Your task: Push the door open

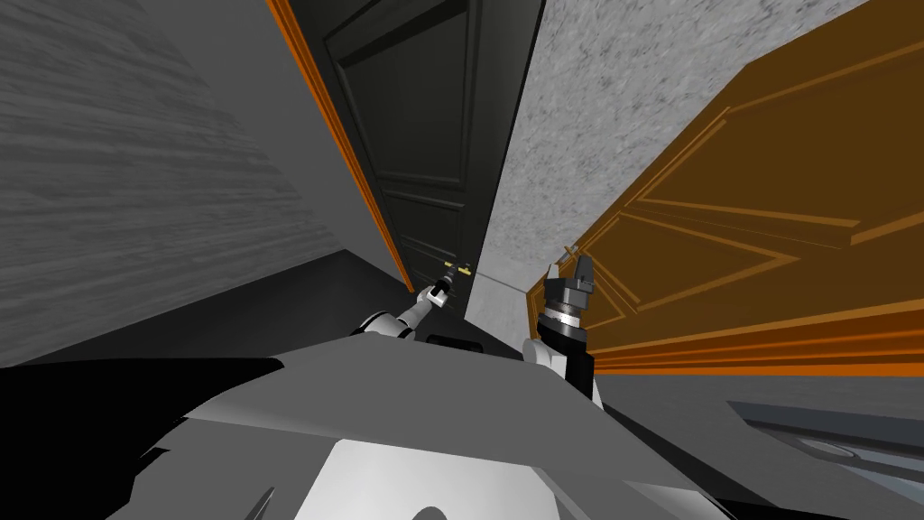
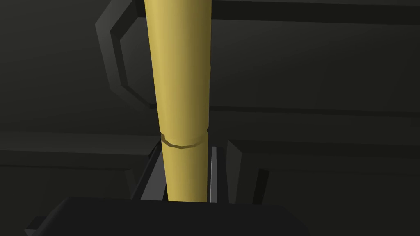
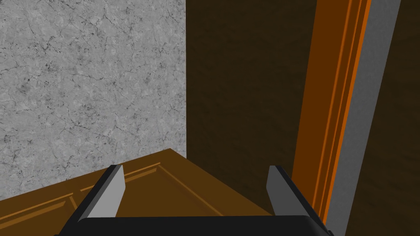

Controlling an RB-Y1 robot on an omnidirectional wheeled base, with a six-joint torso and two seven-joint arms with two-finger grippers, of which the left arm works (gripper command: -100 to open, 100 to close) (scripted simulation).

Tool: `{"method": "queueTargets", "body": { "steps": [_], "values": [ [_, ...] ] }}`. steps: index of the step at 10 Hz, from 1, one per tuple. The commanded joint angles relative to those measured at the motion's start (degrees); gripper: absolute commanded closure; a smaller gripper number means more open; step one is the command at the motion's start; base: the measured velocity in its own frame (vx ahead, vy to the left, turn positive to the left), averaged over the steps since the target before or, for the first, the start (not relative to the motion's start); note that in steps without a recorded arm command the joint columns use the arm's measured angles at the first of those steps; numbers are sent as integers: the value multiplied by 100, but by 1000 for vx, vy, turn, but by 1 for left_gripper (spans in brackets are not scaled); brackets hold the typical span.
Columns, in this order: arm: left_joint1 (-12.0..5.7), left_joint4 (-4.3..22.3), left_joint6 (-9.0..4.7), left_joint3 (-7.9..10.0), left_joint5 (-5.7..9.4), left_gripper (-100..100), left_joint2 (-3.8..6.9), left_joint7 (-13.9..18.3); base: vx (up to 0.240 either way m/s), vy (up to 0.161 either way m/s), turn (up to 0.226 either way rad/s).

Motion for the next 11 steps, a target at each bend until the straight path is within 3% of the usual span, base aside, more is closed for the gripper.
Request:
{"method": "queueTargets", "body": {
  "steps": [1,2,5,11],
  "values": [
    [4,-1,-6,-1,-1,100,2,-3,0,0,0],
    [3,1,4,71,23,100,95,-26,65,-61,29],
    [7,3,13,210,67,100,236,-77,145,-133,51],
    [15,8,35,545,173,100,460,-201,158,-128,56]
  ]
}}
